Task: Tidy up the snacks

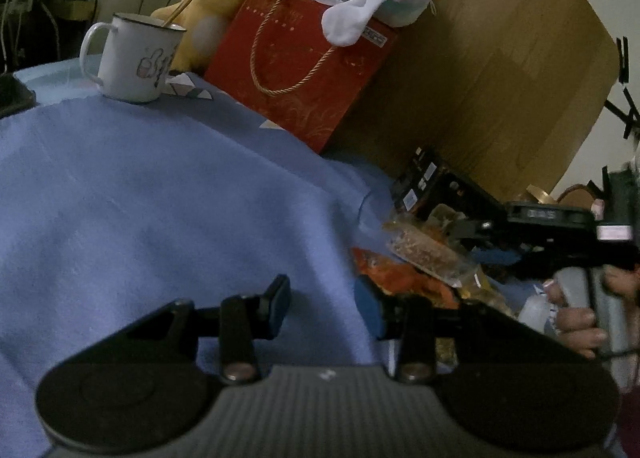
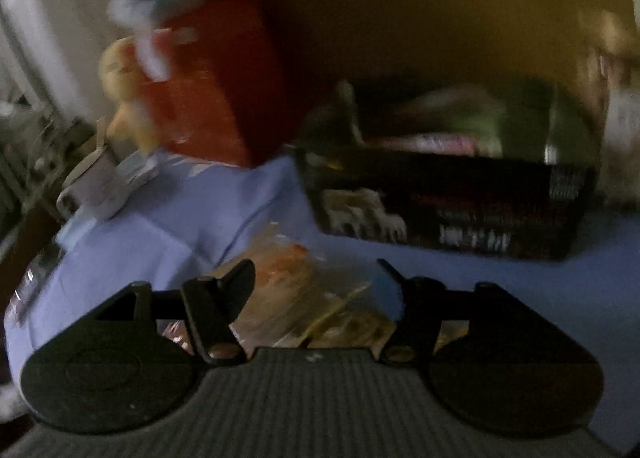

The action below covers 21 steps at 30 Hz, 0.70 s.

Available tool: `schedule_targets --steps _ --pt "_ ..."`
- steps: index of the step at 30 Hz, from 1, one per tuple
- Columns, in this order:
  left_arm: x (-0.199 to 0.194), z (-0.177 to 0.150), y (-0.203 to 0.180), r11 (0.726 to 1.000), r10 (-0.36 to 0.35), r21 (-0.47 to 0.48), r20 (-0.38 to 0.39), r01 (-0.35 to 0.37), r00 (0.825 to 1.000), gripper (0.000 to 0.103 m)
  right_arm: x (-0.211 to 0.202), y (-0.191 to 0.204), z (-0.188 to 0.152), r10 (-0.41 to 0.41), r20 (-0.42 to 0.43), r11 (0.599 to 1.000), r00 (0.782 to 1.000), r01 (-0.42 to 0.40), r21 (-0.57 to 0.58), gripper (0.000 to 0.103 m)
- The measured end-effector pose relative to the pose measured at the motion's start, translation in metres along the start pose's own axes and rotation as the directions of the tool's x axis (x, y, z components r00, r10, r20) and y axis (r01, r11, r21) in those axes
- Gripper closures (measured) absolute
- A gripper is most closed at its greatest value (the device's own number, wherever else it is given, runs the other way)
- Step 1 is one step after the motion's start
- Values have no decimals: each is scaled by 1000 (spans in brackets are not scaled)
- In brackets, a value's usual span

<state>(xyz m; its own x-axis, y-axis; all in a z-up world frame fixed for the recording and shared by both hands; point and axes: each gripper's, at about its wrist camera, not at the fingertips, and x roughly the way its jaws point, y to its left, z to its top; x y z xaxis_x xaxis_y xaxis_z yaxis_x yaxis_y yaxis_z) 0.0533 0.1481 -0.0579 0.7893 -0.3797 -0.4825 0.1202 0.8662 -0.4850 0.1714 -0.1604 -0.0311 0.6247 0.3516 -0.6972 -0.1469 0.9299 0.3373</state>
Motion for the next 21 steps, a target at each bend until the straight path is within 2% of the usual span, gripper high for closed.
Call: schedule_targets --steps 2,3,4,5,6,8,12,14,15,17,18,19,21 --pt "0 0 2 1000 -10 -13 0 10 1000 67 11 -13 1 44 -45 994 998 -39 97 38" --pt "1 1 4 1000 -15 -19 0 15 1000 67 14 -16 1 77 -60 990 995 -70 119 53" --pt "1 1 4 1000 -17 -22 0 17 1000 66 15 -17 2 109 -74 987 991 -99 130 80" --pt "1 1 4 1000 -17 -23 0 17 1000 66 15 -17 1 138 -82 981 987 -125 147 94" --pt "1 1 4 1000 -16 -21 0 16 1000 66 12 -18 1 181 -83 970 980 -164 182 101" --pt "1 0 3 1000 -13 -18 1 13 1000 65 3 -14 -1 212 -68 960 975 -195 203 101" --pt "1 0 4 1000 -10 -23 3 10 1000 66 -18 6 -11 255 -69 961 964 -244 131 101" --pt "1 0 4 1000 -11 -29 3 11 1000 66 -28 10 -12 246 -49 966 968 -241 89 96" --pt "1 0 5 999 -10 -30 4 10 1000 66 -31 7 -11 235 -33 968 971 -231 98 92" --pt "0 -1 5 1000 -5 -29 7 5 1000 66 -30 -9 -7 239 -21 956 971 -232 179 76" --pt "0 -1 4 1000 -3 -28 8 3 1000 66 -27 -18 -6 241 -25 944 970 -229 237 58" --pt "0 -1 4 1000 -2 -26 8 2 1000 66 -22 -27 -5 242 -39 931 970 -221 291 51" --pt "0 -1 3 1000 0 -23 8 0 1000 66 -13 -32 -8 264 -77 912 961 -223 343 53"
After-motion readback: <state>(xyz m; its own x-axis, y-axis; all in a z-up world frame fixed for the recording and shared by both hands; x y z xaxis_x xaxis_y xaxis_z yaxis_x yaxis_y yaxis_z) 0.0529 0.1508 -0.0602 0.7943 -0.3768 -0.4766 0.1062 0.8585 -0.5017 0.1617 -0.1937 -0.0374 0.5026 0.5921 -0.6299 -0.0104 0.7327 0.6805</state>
